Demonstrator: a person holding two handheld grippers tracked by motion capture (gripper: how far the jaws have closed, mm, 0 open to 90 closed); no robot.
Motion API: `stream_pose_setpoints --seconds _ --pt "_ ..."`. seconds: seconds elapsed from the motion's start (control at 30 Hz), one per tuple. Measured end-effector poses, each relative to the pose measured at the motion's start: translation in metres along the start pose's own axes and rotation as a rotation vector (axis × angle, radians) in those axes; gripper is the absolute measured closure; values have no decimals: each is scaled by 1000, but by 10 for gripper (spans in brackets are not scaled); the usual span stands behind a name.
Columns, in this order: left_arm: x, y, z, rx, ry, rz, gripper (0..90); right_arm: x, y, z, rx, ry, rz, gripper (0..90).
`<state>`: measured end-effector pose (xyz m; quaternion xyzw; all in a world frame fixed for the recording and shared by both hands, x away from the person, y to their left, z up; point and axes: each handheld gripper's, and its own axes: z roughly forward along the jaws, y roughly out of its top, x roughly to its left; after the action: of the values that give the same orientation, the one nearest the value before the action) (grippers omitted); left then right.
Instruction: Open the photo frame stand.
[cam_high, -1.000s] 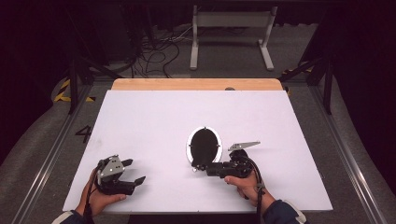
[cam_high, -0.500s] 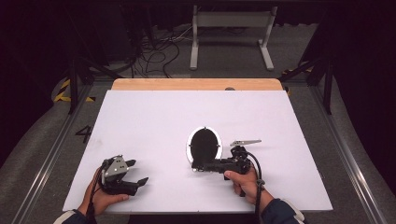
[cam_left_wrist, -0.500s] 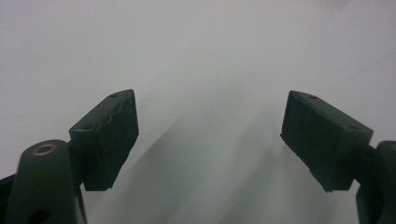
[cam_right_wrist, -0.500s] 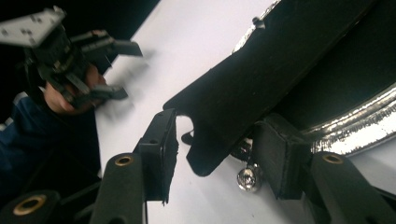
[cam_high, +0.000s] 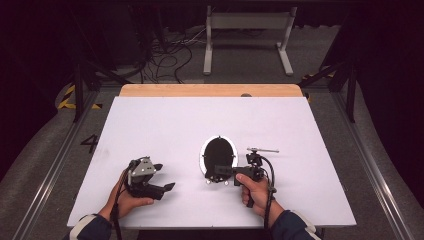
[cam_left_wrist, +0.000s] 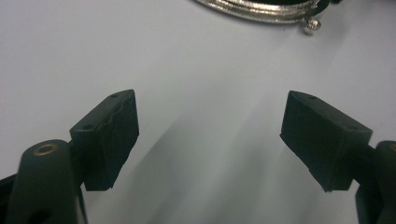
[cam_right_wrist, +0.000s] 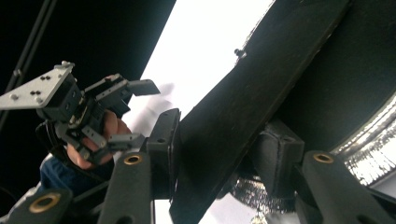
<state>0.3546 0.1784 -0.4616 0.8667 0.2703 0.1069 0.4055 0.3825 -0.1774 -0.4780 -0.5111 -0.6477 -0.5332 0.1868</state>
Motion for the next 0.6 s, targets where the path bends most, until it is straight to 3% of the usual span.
stream_pose_setpoints --seconds 0.07,0.23,0.33,0.43,0.6 --pt "1 9 9 -5 -26 -7 197 -1 0 2 -13 -2 17 588" --pt "4 25 26 -8 -61 -10 207 -1 1 2 -9 -4 -20 647" --pt "11 39 40 -32 -126 -39 190 2 1 1 -3 10 -54 678" --pt "18 45 44 -72 -170 -100 190 2 2 1 4 16 -71 680" --pt "26 49 58 -67 -200 -142 167 3 2 1 17 22 -116 683"
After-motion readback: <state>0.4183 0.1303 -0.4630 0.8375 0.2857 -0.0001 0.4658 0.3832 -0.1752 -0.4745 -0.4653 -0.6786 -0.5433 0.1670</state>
